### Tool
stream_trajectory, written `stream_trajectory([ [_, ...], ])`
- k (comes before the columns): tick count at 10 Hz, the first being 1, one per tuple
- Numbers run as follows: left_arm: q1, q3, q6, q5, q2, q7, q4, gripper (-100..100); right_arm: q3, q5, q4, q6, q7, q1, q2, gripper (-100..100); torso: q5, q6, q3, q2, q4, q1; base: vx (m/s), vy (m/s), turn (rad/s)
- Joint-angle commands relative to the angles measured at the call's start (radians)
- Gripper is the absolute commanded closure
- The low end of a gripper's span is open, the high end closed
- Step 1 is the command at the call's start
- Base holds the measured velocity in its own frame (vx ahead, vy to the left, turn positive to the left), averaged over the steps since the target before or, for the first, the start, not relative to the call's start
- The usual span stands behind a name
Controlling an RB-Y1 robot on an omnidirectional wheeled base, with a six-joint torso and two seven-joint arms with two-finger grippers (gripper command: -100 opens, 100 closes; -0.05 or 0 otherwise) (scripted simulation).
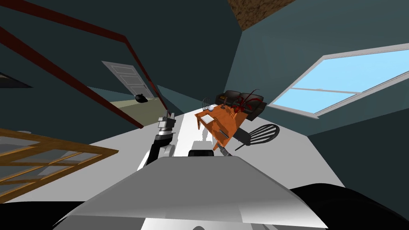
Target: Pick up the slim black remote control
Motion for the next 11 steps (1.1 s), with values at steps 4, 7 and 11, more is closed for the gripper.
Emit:
stream_trajectory([
  [4, 0.0, 0.0, 0.0, 0.0, 0.0, 0.0, 0.0, 0, 0.066, -0.014, 0.074, 0.046, 0.036, 0.023, -0.094, -100, 0.0, 0.0, 0.0, -0.001, 0.0, 0.0, 0.022, 0.005, 0.082],
  [7, 0.0, 0.0, 0.0, 0.0, 0.0, 0.0, 0.0, 0, 0.125, -0.024, 0.146, 0.078, 0.074, 0.037, -0.167, -100, 0.0, 0.0, 0.0, -0.001, 0.0, 0.0, 0.03, 0.006, 0.097],
  [11, 0.0, 0.0, 0.0, 0.0, 0.0, 0.0, 0.0, 0, 0.179, -0.033, 0.227, 0.103, 0.111, 0.047, -0.233, -100, 0.0, -0.001, -0.002, -0.003, -0.001, 0.0, 0.048, 0.001, 0.137],
])
